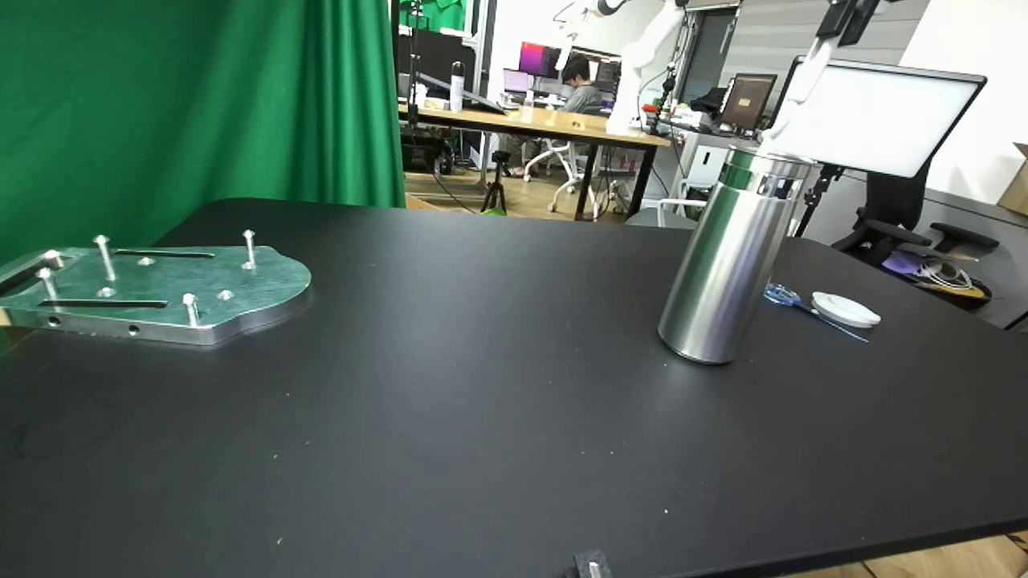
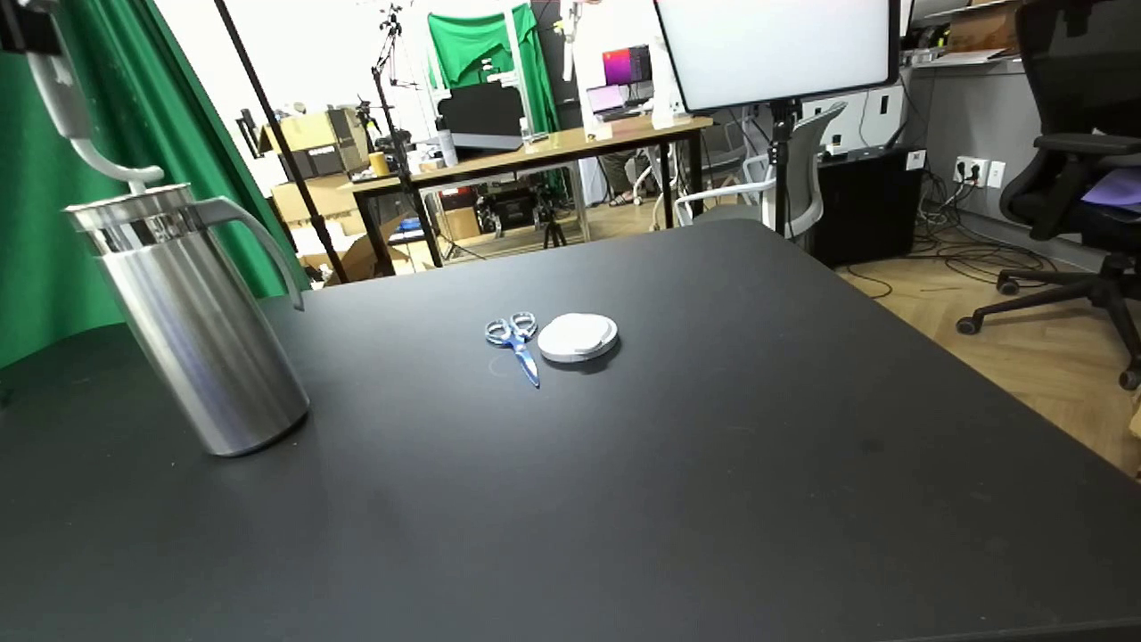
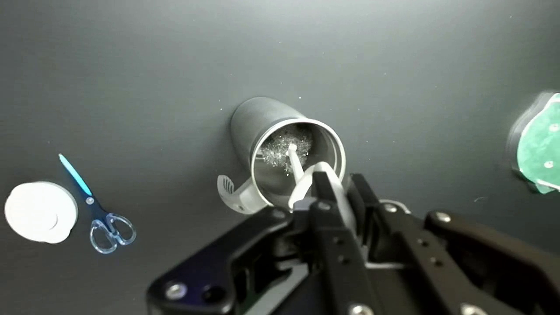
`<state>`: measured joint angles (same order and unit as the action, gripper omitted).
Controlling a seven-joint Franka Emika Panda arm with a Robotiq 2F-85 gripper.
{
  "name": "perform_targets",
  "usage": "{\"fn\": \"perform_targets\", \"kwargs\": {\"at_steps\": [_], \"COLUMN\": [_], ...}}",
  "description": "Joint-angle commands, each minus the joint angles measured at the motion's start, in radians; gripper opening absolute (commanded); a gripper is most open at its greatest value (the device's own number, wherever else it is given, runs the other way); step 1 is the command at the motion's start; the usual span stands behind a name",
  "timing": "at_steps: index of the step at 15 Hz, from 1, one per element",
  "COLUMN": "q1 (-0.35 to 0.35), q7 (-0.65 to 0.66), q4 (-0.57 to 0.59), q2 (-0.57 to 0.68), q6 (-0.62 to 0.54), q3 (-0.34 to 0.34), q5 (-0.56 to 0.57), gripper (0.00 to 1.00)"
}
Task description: Use the brush to clean the insides of the silver bottle
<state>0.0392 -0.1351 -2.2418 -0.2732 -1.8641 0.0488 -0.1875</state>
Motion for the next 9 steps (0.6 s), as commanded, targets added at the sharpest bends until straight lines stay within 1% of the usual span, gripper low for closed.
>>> {"fn": "perform_targets", "kwargs": {"at_steps": [1, 5, 9], "q1": [-0.018, -0.021, -0.015], "q7": [0.028, 0.025, 0.012], "q4": [0.016, 0.010, -0.012], "q2": [-0.094, -0.125, -0.088], "q6": [0.046, 0.043, 0.007], "q3": [-0.015, -0.016, -0.006], "q5": [0.014, 0.018, 0.025], "gripper": [0.04, 0.04, 0.04]}}
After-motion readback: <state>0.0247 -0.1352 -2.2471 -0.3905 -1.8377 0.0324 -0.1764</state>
